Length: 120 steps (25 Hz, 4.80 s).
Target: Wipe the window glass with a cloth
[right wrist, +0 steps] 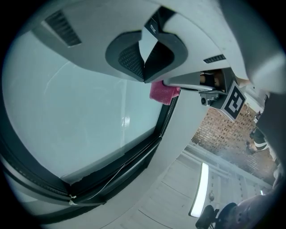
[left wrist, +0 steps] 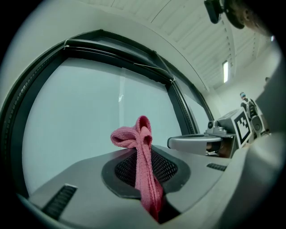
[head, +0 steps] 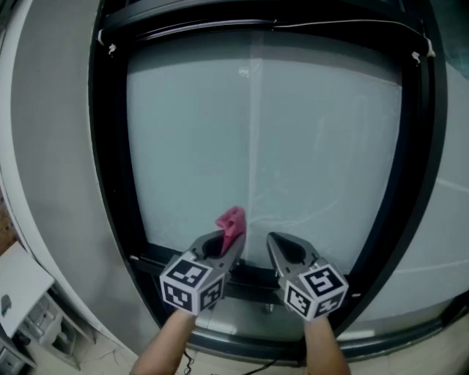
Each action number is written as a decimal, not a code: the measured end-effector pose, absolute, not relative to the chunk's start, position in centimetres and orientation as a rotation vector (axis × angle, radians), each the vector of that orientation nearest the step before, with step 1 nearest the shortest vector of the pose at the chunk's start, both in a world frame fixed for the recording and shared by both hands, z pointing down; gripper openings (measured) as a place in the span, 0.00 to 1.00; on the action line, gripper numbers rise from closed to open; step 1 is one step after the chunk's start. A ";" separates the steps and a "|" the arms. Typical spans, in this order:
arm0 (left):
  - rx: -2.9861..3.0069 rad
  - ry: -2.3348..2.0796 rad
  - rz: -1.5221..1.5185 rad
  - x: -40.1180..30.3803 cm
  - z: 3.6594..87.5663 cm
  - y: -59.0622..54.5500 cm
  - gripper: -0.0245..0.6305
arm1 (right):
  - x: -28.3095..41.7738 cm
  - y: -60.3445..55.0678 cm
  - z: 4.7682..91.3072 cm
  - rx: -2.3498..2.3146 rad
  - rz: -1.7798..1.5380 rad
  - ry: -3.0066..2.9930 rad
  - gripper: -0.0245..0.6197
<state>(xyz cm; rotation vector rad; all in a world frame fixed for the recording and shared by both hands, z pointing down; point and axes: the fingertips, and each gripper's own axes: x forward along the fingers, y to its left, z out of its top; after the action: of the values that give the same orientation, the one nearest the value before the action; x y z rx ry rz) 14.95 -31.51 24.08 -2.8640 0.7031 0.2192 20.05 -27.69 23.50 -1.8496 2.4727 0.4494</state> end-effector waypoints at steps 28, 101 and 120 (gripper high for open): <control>-2.546 0.810 0.365 10.2 2.1 -41.2 0.12 | 17.6 -29.3 19.2 -1.949 0.638 2.432 0.02; -2.581 0.796 0.437 29.4 -13.6 -35.9 0.11 | 23.1 -22.3 15.6 -2.110 0.767 2.280 0.02; -2.700 0.293 0.580 46.3 -14.5 -23.3 0.11 | 34.8 -15.1 18.3 -2.395 0.656 2.046 0.02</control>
<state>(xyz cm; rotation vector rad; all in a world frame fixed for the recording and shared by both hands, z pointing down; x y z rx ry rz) 46.33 -23.30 -14.52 -2.7003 0.2933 0.5803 34.80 -15.13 18.30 -2.3955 2.0457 0.6560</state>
